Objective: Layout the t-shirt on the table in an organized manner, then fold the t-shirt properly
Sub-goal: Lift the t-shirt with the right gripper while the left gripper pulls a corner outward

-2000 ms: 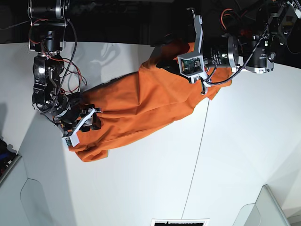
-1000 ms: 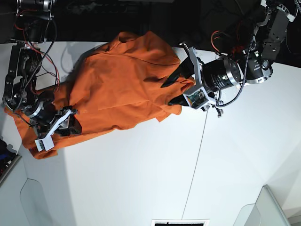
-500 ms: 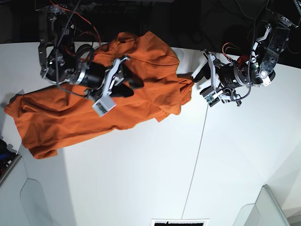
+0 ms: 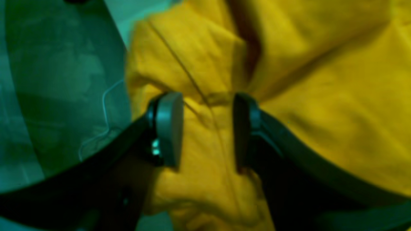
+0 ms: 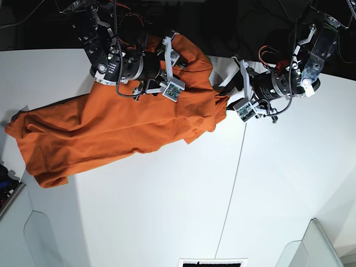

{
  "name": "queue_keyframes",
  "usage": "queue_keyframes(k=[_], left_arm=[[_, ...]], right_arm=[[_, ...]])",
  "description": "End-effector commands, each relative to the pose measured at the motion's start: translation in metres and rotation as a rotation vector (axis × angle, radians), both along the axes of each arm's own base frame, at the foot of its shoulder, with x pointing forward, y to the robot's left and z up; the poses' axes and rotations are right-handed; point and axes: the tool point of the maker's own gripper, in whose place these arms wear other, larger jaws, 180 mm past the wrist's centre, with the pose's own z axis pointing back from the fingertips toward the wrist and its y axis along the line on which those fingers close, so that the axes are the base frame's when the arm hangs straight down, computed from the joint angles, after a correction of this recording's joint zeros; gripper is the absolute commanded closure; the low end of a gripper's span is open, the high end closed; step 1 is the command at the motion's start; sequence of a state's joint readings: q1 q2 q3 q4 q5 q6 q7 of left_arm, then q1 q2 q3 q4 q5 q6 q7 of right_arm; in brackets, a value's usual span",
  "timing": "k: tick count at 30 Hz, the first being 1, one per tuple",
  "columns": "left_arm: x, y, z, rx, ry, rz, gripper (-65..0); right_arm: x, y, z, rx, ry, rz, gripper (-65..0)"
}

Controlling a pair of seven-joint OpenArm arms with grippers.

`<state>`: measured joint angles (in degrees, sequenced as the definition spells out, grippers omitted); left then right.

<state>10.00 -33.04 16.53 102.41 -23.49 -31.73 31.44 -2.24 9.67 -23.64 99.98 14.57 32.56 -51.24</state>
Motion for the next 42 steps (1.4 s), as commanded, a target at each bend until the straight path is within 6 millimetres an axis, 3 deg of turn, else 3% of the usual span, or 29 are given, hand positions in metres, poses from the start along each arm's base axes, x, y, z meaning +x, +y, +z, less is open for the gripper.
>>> queue_keyframes(k=[1, 3, 5, 8, 9, 12, 15, 20, 27, 30, 34, 38, 39, 42], left_arm=[[0.005, -0.002, 0.004, -0.021, -0.02, 0.006, -20.1], [0.003, -0.004, -0.007, -0.027, 0.007, 0.026, -17.1], [0.002, -0.003, -0.017, -0.026, 0.029, 0.043, -13.8], [0.004, 0.002, -0.027, -0.022, 0.018, 0.059, 0.0], [0.007, 0.004, -0.028, -0.022, 0.008, 0.061, 0.0], [0.024, 0.011, -0.024, 0.008, -0.042, 0.065, 0.0], [0.066, 0.023, 0.001, 0.046, -0.159, 0.137, 0.0], [0.134, 0.03, 0.066, 0.062, -0.382, 0.165, 0.0], [0.197, 0.03, 0.163, 0.014, -0.646, 0.191, 0.0], [0.216, 0.041, 0.179, 0.028, -0.673, 0.217, 0.0], [0.237, 0.06, 0.184, 0.034, -0.675, 0.262, 0.0], [0.237, 0.052, 0.178, -0.008, -0.621, 0.199, 0.0], [0.234, 0.049, 0.173, -0.023, -0.59, 0.186, 0.0], [0.225, 0.045, 0.154, -0.056, -0.462, 0.194, -18.0]], right_arm=[[0.009, 0.001, 0.007, 0.015, -0.03, -0.02, -25.6], [0.012, 0.0, 0.007, 0.008, -0.042, -0.028, -24.7], [0.013, -0.001, 0.007, 0.004, -0.047, -0.032, -17.3], [0.018, -0.001, 0.01, 0.008, -0.062, -0.033, -3.9], [0.021, -0.001, 0.011, 0.005, -0.074, -0.033, 0.0], [0.033, -0.003, 0.016, -0.008, -0.108, -0.033, 0.0], [0.042, -0.003, 0.023, -0.005, -0.136, -0.033, 0.0], [0.043, 0.003, 0.04, 0.032, -0.168, -0.026, 0.0], [0.032, 0.011, 0.055, 0.103, -0.151, -0.011, 0.0], [0.021, 0.013, 0.058, 0.126, -0.143, -0.002, 0.0], [0.009, 0.016, 0.06, 0.152, -0.124, 0.0, 0.0], [0.007, 0.022, 0.066, 0.196, -0.107, 0.003, 0.0], [0.008, 0.023, 0.067, 0.207, -0.109, 0.002, -5.8], [0.009, 0.028, 0.072, 0.234, -0.118, -0.003, -30.1]])
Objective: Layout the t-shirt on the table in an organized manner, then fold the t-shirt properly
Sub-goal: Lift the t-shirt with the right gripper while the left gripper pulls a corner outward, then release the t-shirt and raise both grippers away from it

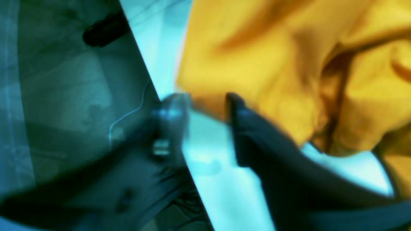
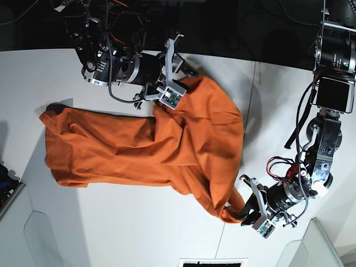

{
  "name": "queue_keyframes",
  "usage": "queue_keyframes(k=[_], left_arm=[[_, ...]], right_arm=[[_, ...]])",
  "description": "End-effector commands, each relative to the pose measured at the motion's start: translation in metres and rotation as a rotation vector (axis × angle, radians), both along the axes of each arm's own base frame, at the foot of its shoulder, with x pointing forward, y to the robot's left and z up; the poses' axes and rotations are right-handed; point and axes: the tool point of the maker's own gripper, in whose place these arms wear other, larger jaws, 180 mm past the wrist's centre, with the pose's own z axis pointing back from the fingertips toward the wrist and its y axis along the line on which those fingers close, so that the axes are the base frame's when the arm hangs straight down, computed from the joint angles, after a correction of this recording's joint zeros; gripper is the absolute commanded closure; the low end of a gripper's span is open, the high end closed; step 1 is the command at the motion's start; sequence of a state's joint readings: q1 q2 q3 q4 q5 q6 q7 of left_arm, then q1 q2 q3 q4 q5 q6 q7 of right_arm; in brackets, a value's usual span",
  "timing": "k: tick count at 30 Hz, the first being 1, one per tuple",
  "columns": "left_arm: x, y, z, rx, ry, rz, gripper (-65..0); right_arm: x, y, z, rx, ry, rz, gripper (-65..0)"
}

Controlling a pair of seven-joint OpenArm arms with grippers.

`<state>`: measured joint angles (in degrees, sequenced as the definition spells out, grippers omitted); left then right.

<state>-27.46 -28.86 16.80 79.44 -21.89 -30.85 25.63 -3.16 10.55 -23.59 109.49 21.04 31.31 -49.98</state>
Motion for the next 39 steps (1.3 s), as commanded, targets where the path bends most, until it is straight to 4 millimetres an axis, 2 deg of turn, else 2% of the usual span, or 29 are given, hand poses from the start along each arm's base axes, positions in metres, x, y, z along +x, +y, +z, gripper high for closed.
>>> queue_keyframes(k=[1, 3, 6, 8, 10, 12, 14, 17, 20, 22, 24, 28, 31, 34, 39], left_arm=[[0.005, 0.003, 0.018, -0.025, -0.025, 0.006, -21.9], [0.001, 0.005, 0.011, -0.035, 0.022, 0.014, -23.3], [-0.001, 0.008, 0.012, -0.065, 0.032, 0.014, -23.3], [-0.003, 0.013, 0.013, -0.069, 0.046, 0.018, -23.2], [-0.014, 0.012, 0.009, -0.068, 0.087, -0.01, -23.2], [-0.036, 0.004, 0.002, -0.058, 0.136, -0.081, -23.2], [-0.063, -0.008, -0.006, -0.066, 0.173, -0.156, -23.2], [-0.105, -0.023, -0.021, -0.057, 0.212, -0.23, -23.2], [-0.149, -0.046, -0.038, -0.071, 0.259, -0.303, -23.2], [-0.177, -0.061, -0.049, -0.095, 0.297, -0.339, -23.2], [-0.198, -0.067, -0.063, -0.096, 0.337, -0.349, -23.2], [-0.221, -0.075, -0.09, -0.084, 0.397, -0.335, -23.2], [-0.222, -0.077, -0.105, -0.083, 0.418, -0.309, -23.3], [-0.212, -0.068, -0.118, -0.072, 0.408, -0.239, -23.3], [-0.21, -0.05, -0.144, -0.042, 0.43, -0.19, -30.0]], right_arm=[[0.007, 0.009, 0.017, 0.067, -0.036, -0.005, -33.6], [0.009, 0.012, 0.021, 0.087, -0.046, -0.009, -34.1], [0.018, 0.01, 0.025, 0.088, -0.074, -0.022, -34.1], [0.031, 0.001, 0.028, 0.071, -0.095, -0.065, -34.1], [0.046, -0.015, 0.029, 0.05, -0.116, -0.128, -34.1], [0.063, -0.04, 0.029, 0.019, -0.135, -0.218, -34.1], [0.083, -0.073, 0.029, -0.019, -0.152, -0.341, -34.1], [0.108, -0.131, 0.036, -0.038, -0.172, -0.545, -34.0], [0.12, -0.192, 0.041, -0.052, -0.181, -0.746, -34.1], [0.118, -0.225, 0.04, -0.052, -0.164, -0.854, -34.1], [0.109, -0.249, 0.032, -0.048, -0.127, -0.934, -34.1], [0.083, -0.28, 0.004, -0.058, -0.025, -1.038, -34.1], [0.066, -0.296, -0.014, -0.071, 0.037, -1.089, -34.1], [0.052, -0.306, -0.025, -0.059, 0.081, -1.131, -34.1], [0.051, -0.311, -0.048, 0.008, 0.146, -1.179, -34.1]])
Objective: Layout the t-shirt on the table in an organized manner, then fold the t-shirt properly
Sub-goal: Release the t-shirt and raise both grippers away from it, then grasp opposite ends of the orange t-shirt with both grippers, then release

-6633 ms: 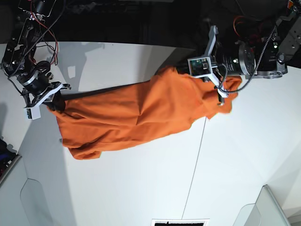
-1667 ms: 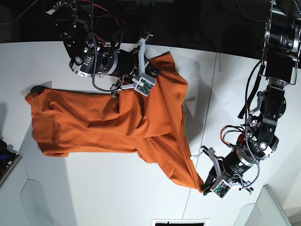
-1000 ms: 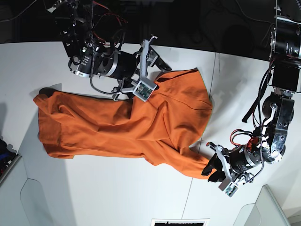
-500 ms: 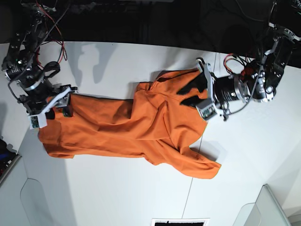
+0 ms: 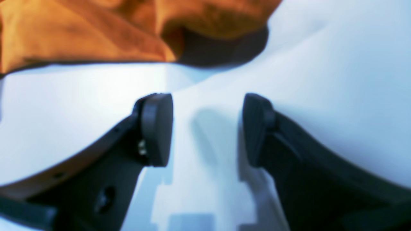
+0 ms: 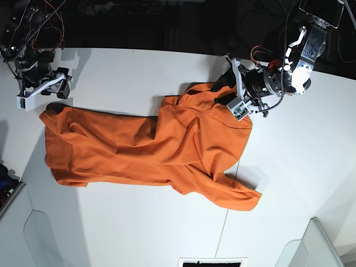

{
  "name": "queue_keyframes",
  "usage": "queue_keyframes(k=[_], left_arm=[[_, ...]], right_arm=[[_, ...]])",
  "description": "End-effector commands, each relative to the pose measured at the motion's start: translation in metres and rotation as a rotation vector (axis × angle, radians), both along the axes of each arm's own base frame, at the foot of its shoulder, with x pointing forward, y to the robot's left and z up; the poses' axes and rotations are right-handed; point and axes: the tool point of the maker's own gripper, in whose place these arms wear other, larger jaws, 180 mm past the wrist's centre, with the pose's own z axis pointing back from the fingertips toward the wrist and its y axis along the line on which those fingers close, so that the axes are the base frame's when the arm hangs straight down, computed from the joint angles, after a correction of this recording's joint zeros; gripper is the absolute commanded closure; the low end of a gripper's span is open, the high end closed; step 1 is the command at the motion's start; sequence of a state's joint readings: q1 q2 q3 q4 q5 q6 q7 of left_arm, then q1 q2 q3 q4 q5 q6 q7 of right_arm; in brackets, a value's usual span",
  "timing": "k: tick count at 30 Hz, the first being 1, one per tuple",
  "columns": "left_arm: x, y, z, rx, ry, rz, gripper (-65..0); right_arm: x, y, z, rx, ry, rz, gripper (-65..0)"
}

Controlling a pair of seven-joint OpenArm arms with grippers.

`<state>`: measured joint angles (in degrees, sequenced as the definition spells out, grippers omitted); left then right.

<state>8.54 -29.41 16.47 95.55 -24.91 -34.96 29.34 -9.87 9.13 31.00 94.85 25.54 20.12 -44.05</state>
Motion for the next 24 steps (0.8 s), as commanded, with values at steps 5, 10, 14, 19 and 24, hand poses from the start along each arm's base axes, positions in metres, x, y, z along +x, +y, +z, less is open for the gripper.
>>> queue_keyframes(k=[5, 10, 14, 19, 24], left_arm=[[0.009, 0.005, 0.005, -0.009, -0.038, 0.015, -30.3], [0.014, 0.011, 0.003, 0.051, -0.093, -0.007, -19.6], [0.018, 0.018, 0.001, 0.115, -0.134, -0.02, 0.0], [0.059, 0.044, 0.023, 0.193, -0.258, 0.082, 0.0], [0.106, 0.085, 0.081, 0.28, -0.403, 0.144, 0.0]], right_arm=[[0.028, -0.002, -0.007, 0.075, -0.037, -0.029, -34.1], [0.057, 0.003, -0.009, 0.141, -0.057, -0.045, -34.1], [0.085, 0.007, 0.002, 0.168, -0.102, -0.028, -32.1], [0.116, 0.017, 0.034, 0.159, -0.204, 0.069, 0.0], [0.132, 0.017, 0.078, 0.16, -0.305, 0.14, 0.0]])
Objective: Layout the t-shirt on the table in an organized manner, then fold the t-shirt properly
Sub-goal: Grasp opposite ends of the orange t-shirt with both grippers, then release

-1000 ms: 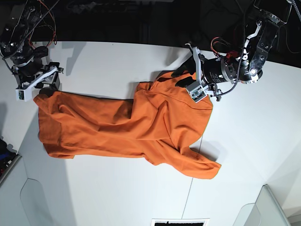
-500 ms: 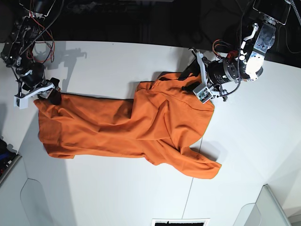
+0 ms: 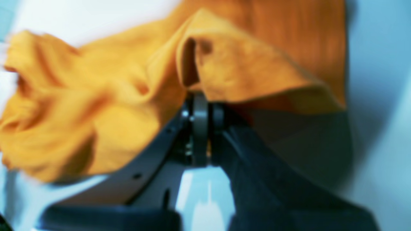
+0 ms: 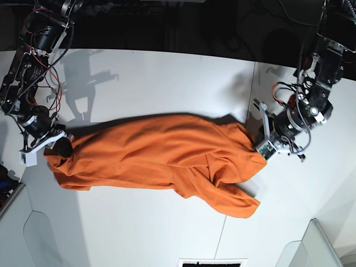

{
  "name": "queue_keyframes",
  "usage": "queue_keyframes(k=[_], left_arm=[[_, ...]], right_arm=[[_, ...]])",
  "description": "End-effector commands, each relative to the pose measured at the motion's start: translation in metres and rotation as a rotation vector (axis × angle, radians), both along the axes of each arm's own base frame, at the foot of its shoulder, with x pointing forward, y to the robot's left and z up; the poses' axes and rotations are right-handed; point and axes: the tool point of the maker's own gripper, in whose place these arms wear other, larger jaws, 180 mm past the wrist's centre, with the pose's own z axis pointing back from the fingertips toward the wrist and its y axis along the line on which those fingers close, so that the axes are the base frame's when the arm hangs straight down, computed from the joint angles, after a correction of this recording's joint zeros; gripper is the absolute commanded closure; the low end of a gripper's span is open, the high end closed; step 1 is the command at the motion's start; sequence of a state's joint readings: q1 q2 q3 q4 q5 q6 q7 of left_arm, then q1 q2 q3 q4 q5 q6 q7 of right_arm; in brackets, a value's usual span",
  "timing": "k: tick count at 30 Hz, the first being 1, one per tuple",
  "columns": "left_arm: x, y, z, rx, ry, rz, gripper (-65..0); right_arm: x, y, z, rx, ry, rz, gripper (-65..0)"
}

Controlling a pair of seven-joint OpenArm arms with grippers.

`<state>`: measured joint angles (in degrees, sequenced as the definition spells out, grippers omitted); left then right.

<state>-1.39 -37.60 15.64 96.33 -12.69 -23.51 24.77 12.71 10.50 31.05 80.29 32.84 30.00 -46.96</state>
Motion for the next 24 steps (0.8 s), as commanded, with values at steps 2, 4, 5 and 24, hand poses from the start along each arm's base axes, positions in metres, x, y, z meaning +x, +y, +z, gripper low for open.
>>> queue_keyframes(k=[2, 4, 5, 24], left_arm=[[0.01, 0.006, 0.038, -0.007, -0.087, -0.014, 0.0], [0.01, 0.013, 0.056, -0.008, -0.106, -0.013, 0.0], [0.009, 0.013, 0.062, -0.014, -0.107, -0.017, 0.0], [-0.102, -0.022, -0.008, -0.089, 0.279, -0.223, -8.0]], right_arm=[[0.006, -0.013, 0.035, -0.048, -0.081, 0.027, 0.0], [0.004, -0.018, 0.049, -0.09, -0.093, 0.053, 0.0], [0.002, -0.021, 0.054, -0.107, -0.099, 0.061, 0.0], [-0.132, -0.041, 0.006, -0.163, 0.114, 0.071, -30.6]])
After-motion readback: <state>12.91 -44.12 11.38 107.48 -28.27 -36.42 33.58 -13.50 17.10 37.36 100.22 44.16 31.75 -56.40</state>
